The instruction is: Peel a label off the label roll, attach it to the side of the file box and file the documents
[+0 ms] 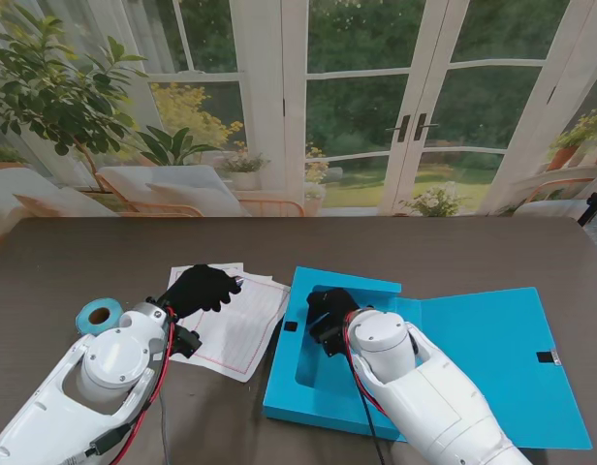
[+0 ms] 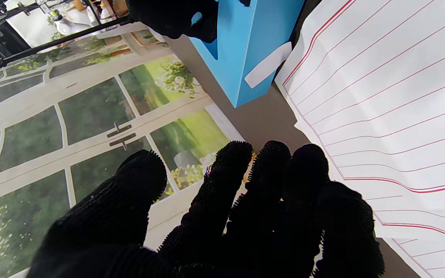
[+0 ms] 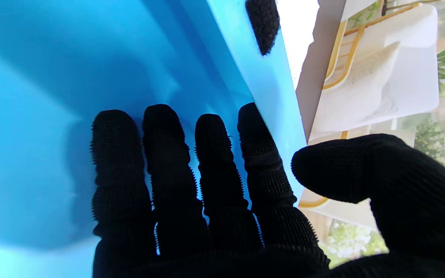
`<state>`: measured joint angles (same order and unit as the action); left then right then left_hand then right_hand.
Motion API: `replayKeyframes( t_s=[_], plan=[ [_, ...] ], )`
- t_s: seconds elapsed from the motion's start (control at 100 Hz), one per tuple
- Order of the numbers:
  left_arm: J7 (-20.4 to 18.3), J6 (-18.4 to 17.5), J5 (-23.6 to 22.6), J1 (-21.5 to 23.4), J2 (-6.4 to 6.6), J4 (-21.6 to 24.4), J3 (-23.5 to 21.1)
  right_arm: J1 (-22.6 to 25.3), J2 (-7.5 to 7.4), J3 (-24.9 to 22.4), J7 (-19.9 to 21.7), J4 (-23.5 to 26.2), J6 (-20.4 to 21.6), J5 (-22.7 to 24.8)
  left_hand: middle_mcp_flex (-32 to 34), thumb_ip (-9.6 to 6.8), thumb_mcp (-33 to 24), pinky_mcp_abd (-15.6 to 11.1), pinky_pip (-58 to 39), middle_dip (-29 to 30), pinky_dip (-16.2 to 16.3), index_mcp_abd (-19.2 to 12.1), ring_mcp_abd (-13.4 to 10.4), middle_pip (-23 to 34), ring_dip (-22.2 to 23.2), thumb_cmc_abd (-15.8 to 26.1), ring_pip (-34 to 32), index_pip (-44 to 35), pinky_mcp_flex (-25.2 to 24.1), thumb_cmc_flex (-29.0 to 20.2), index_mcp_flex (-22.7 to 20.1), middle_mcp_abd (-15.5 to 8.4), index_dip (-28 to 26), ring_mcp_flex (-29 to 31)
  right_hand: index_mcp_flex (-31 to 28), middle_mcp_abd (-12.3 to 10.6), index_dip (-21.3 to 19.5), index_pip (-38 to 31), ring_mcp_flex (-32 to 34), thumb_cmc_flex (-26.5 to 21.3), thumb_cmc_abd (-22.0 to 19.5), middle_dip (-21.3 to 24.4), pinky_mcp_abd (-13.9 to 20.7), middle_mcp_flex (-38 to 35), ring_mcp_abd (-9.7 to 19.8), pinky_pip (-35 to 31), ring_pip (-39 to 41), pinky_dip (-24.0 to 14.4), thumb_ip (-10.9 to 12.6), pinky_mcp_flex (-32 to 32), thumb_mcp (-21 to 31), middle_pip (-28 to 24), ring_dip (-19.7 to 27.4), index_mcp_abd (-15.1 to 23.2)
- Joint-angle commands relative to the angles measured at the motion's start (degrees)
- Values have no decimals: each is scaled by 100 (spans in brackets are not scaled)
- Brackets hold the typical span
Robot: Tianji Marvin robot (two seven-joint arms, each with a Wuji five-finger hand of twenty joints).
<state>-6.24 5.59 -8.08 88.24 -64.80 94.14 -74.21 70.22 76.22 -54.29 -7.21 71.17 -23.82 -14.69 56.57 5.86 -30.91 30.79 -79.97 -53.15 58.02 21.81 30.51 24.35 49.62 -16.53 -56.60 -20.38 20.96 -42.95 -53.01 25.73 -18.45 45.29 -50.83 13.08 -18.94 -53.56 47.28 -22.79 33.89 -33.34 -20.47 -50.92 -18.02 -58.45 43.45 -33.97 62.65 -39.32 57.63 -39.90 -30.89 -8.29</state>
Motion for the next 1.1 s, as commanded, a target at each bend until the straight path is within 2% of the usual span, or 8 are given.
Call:
replayKeyframes(
  t_s=[0.0, 0.13, 0.43, 0.49, 0.6, 0.87, 1.09],
  plan=[
    [-110, 19, -11, 50, 4, 35, -19, 64, -40, 19, 125, 155, 4, 67, 112, -175, 118, -152, 172, 21, -3, -49, 481, -31, 75, 225, -58, 25, -237, -142, -79, 217, -21, -20, 92, 81, 41, 90, -157, 43, -107, 141, 31, 209, -59, 216, -150, 108, 66, 2995, -111, 132, 111, 174],
    [-115, 24, -25, 86, 8, 56, -42, 87, -128, 66, 253, 272, 28, 317, 112, -176, 121, -150, 176, 20, -1, -41, 479, -35, 76, 230, -57, 28, -245, -140, -80, 218, -22, -18, 169, 54, 5, 331, -247, 79, -183, 285, -7, 325, -40, 350, -400, 93, 27, 3013, -208, 246, 192, 232],
    [-123, 27, -20, 113, 11, 76, -57, 140, -168, 21, 230, 497, -85, 449, 119, -177, 122, -148, 179, 15, 4, -46, 487, -37, 80, 235, -59, 29, -247, -147, -84, 221, -26, -16, 271, 56, 4, 581, -280, 81, -234, 368, -17, 427, -44, 424, -510, 79, -18, 3011, -289, 298, 221, 232],
    [-124, 26, -16, 116, 10, 77, -60, 131, -174, 28, 237, 493, -93, 480, 112, -176, 127, -148, 180, 14, 5, -48, 484, -39, 80, 231, -58, 25, -247, -147, -93, 216, -28, -22, 369, 44, -199, 843, -385, 86, -317, 434, 29, 582, -18, 562, -606, 58, -77, 3044, -393, 325, 235, 241],
    [-127, 19, -16, 119, 12, 73, -62, 130, -165, 27, 229, 492, -112, 462, 115, -175, 133, -148, 180, 12, 6, -44, 481, -38, 81, 237, -61, 24, -247, -143, -92, 211, -28, -17, 626, 32, -262, 1016, -544, 82, -368, 483, 79, 811, 13, 660, -697, 74, -133, 3106, -439, 402, 265, 234],
    [-155, 44, -9, 134, 17, 80, -58, 172, -220, 36, 301, 571, -82, 583, 109, -176, 145, -160, 184, 13, 7, -54, 482, -43, 81, 238, -56, 28, -255, -149, -91, 217, -27, -29, 683, 4, -443, 1107, -814, 115, -385, 597, 215, 1074, 77, 1143, -935, 135, -179, 3238, -449, 393, 380, 230],
    [-173, 23, -14, 123, 22, 60, -55, 270, -308, -33, 415, 800, -119, 700, 109, -177, 155, -156, 180, 12, 12, -38, 477, -45, 82, 247, -58, 29, -259, -153, -92, 220, -27, -25, 705, -21, -486, 1163, -888, 180, -414, 670, 114, 1133, 29, 1516, -1148, 104, -242, 3225, -488, 432, 476, 277]
  ],
)
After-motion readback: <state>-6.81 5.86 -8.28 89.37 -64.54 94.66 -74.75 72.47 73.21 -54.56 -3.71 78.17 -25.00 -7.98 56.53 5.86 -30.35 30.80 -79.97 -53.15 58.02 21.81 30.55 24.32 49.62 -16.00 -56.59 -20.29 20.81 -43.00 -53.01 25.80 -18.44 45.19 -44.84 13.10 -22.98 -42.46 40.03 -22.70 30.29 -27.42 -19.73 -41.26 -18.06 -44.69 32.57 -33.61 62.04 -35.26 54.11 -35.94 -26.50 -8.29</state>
